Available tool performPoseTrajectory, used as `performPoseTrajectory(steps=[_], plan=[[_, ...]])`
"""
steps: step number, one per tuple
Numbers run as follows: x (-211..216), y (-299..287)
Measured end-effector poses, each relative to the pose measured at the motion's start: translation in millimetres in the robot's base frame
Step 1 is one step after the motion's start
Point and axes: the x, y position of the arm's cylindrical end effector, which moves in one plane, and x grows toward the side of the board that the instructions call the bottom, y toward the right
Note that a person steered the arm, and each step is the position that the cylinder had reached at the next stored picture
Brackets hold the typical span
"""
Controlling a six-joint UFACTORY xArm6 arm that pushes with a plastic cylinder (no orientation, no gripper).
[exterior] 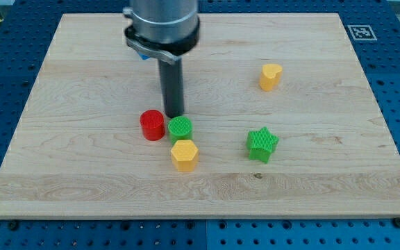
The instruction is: Put the blue triangle to the bottom right of the blue cube
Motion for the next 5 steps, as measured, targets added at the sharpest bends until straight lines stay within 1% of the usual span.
performPoseTrajectory(steps=[1, 2, 3, 4, 5], plan=[[-33.7, -13.5], [-51.8, -20.8], [-58.2, -27.7], [-25.1, -13.5], [-23.5, 16.0]])
